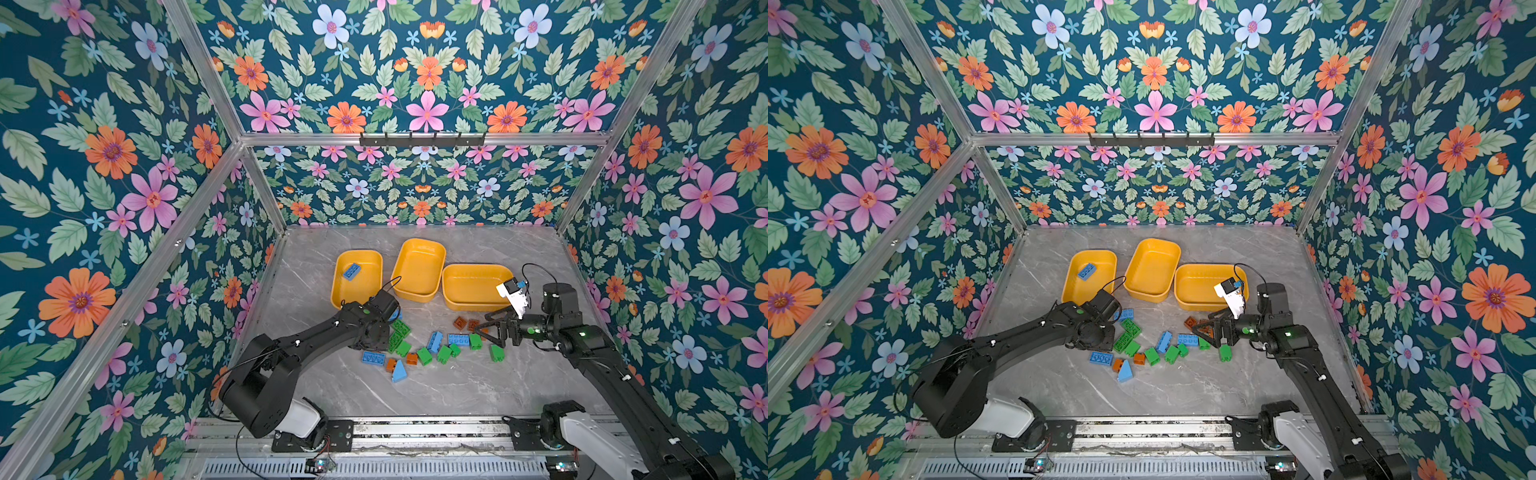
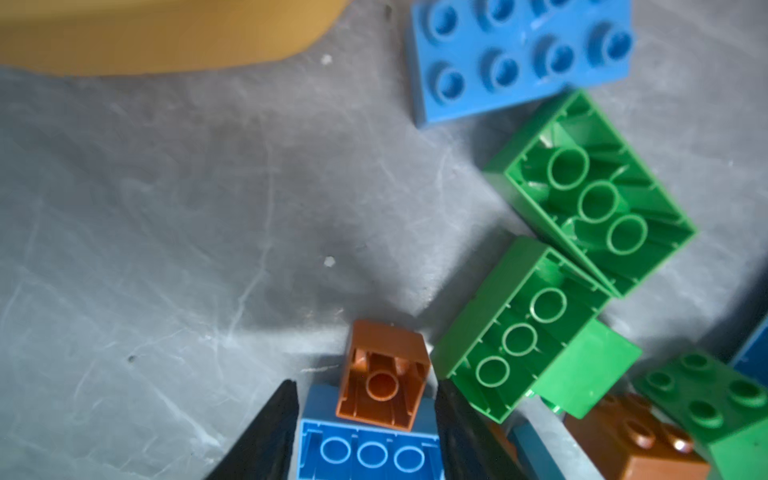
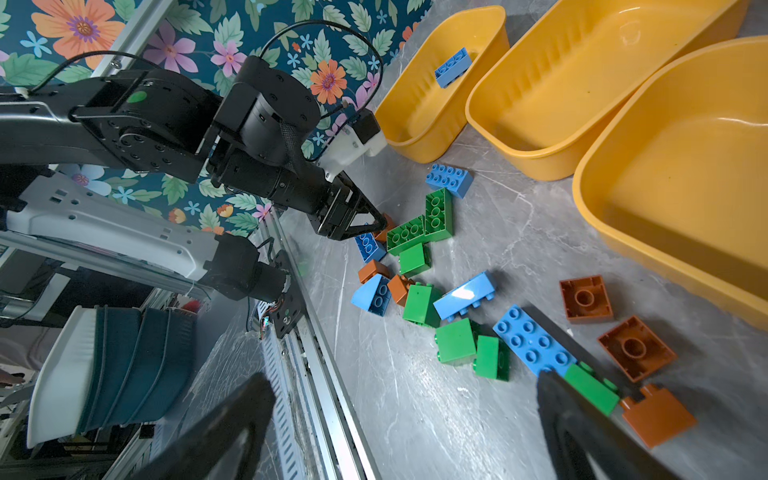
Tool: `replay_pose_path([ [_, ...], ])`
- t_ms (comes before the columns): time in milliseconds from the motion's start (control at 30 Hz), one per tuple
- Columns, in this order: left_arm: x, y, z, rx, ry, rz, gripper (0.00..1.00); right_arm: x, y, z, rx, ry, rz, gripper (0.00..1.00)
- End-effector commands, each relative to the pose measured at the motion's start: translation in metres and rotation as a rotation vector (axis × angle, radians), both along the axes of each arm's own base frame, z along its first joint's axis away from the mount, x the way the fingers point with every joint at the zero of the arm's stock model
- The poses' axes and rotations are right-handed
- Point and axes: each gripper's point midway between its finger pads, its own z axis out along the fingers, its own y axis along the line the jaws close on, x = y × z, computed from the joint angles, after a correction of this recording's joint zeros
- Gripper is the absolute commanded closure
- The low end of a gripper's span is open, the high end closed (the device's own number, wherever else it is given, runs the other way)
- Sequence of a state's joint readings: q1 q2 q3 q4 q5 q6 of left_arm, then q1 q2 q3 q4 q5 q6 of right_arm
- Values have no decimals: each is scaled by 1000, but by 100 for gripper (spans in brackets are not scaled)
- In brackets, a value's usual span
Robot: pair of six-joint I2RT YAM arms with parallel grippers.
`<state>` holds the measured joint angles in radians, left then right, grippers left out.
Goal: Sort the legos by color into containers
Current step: 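Lower left gripper and grasp the brown 2x2 brick, then carry brown brick into the middle yellow bin and release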
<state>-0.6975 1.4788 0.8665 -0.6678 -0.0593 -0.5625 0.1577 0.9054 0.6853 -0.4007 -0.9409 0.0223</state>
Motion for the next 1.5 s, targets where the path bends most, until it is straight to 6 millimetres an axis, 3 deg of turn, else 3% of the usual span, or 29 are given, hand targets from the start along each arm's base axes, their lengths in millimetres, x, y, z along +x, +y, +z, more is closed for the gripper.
replay_pose_path([
  [0,-1,-3,-2,6,15,-62,44,-3,1,1,7,2,7,1],
  [733,2,-3,-23,64,59,-135,56,-4,-1,0,-9,2,-1,1],
  [933,6,-3,-20,70,53,-132,65,-2,-2,1,-16,-1,-4,1],
  [1067,15,-4,-1,68,24,-128,68,1,-2,2,-22,-8,-14,1],
  [1200,36,-16,36,31,-35,-138,67,7,-2,4,-6,-6,-30,1],
  [1333,70,-33,73,-25,-121,-148,67,17,0,12,34,-23,-60,1],
  [1467,111,-52,93,-64,-174,-168,67,27,2,18,76,-33,-82,1],
])
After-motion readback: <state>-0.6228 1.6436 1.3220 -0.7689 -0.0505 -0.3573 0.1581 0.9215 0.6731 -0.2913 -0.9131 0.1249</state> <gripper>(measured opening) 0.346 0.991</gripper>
